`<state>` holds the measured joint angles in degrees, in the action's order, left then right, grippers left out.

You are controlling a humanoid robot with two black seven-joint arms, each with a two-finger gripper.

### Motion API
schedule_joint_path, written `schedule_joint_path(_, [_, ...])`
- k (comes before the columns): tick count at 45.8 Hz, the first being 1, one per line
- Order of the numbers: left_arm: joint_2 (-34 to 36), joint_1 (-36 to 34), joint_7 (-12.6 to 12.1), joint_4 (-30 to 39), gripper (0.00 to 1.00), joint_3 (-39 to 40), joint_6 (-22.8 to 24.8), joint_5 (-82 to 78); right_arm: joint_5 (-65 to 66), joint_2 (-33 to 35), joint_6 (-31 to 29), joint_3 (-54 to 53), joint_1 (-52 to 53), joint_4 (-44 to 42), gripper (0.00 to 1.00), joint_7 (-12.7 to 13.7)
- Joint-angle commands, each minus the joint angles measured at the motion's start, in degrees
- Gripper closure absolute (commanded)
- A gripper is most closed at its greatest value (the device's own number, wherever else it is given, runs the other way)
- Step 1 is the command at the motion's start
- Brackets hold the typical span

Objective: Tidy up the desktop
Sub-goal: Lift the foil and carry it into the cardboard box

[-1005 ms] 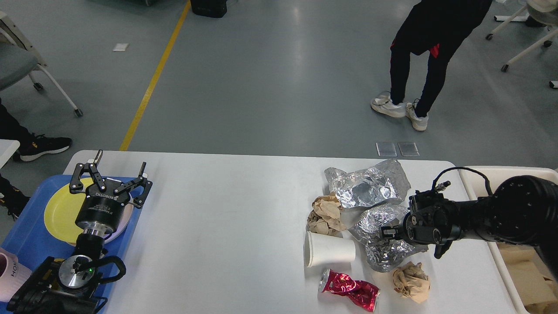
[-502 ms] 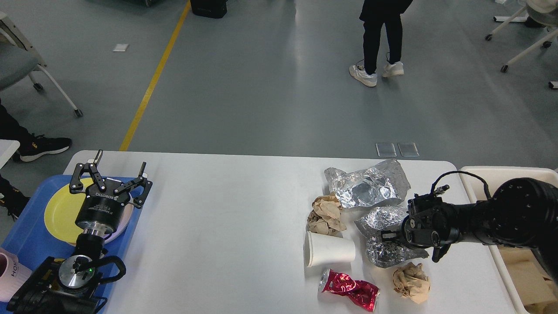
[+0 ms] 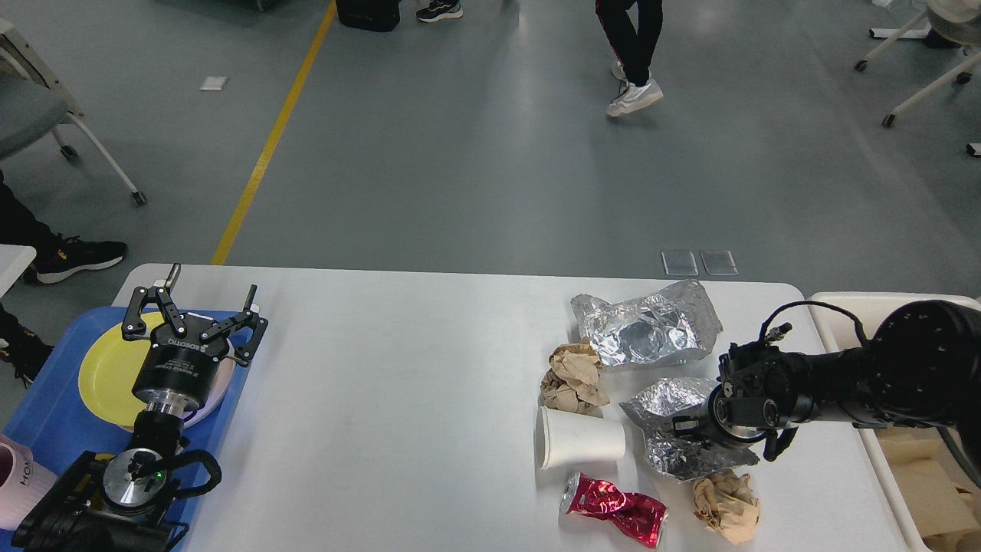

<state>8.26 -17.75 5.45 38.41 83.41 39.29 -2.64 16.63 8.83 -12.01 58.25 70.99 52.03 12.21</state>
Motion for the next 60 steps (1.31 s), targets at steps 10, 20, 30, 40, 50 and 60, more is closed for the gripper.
schedule_joint_path(10, [0.0, 0.0, 0.0, 0.0, 0.03, 0.0, 0.0, 0.0, -4.8, 7.2, -14.5, 0.5, 12.9, 7.0, 1.00, -0.1])
schedule_joint_path(20, [0.0, 0.0, -0.1, 0.0, 0.03, 0.0, 0.0, 0.0, -11.4, 12.4, -27.8, 6.2, 32.0, 16.6, 1.00, -0.1])
schedule_joint_path(30, [0.0, 0.0, -0.1, 0.0, 0.03, 0.0, 0.0, 0.0, -19.8, 8.7, -30.4, 20.1, 52.8, 29.2, 1.00, -0.2])
schedule_joint_path(40, [0.0, 0.0, -0.1, 0.0, 0.03, 0.0, 0.0, 0.0, -23.2, 10.5, -30.7, 23.7, 68.1, 43.3, 1.00, -0.2])
schedule_joint_path(50, [0.0, 0.0, -0.1, 0.0, 0.03, 0.0, 0.0, 0.0, -26.1, 11.5, -29.4, 26.7, 69.8, 44.0, 1.00, -0.3])
schedule_joint_path(60, [0.0, 0.1, -0.1, 0.0, 0.03, 0.0, 0.0, 0.0, -26.0, 14.8, -26.7, 29.8, 68.1, 40.9, 1.00, -0.3])
